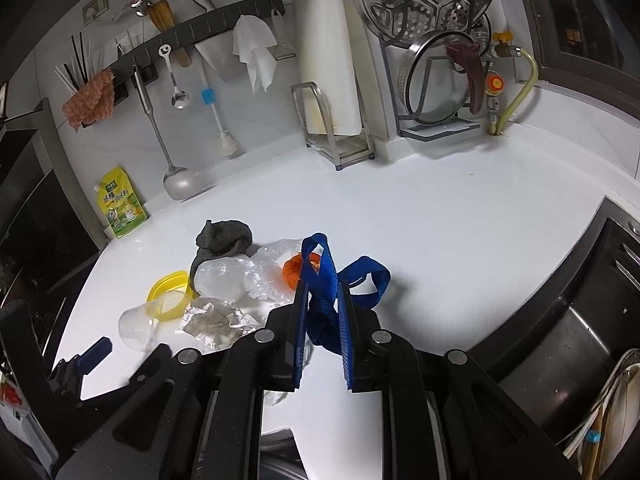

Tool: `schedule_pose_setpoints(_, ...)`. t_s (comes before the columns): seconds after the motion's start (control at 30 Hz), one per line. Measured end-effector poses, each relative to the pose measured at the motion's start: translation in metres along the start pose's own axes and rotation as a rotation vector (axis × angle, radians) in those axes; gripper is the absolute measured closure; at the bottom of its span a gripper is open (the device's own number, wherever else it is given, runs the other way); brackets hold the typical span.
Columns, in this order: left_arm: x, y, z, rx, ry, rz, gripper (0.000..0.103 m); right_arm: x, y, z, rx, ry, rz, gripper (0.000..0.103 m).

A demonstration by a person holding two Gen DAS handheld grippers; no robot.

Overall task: Collect trash
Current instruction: 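Grasp the clear plastic cup rim with the left tool while the right holds the strap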

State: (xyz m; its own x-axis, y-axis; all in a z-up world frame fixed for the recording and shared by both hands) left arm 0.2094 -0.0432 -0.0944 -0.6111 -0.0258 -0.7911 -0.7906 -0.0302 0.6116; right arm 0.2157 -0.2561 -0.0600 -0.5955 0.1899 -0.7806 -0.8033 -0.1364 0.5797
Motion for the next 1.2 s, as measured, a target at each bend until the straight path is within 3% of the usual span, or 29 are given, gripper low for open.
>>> schedule_pose_setpoints(0.27,0.004,0.009,0.043,-0.078,0.060,0.003,0.007,0.001,-0.001,0.002,-0.006,0.006,0.002,0.089)
schedule_pose_setpoints(0.53,0.011,0.010,0.068,-0.180,0.034,0.012,0.007,0.001,0.001,0.003,-0.010,0.008,0.000,0.089)
schedule_pose_setpoints(0.93,-0.011,-0.018,0.076,-0.210,0.066,0.074,0.007,0.001,0.003,0.003,-0.018,-0.001,-0.007,0.088)
schedule_pose_setpoints(1.2,-0.007,-0.036,0.069,-0.228,0.047,0.116,0.008,0.000,0.003,0.005,-0.026,0.007,-0.005,0.088)
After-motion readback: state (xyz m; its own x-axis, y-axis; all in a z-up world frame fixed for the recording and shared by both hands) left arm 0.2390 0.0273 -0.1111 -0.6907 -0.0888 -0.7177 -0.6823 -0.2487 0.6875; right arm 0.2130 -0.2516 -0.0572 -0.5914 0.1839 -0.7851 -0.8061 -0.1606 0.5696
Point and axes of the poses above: each gripper's, at about its wrist camera, not at the fingertips, and y roughly against the way its jaws point, z to its left, x to its underside, the point moved 9 cm from there along -y, roughly the way its jaws point, and after that the axes turned 3 degrees about x, right-handed, at the moved point
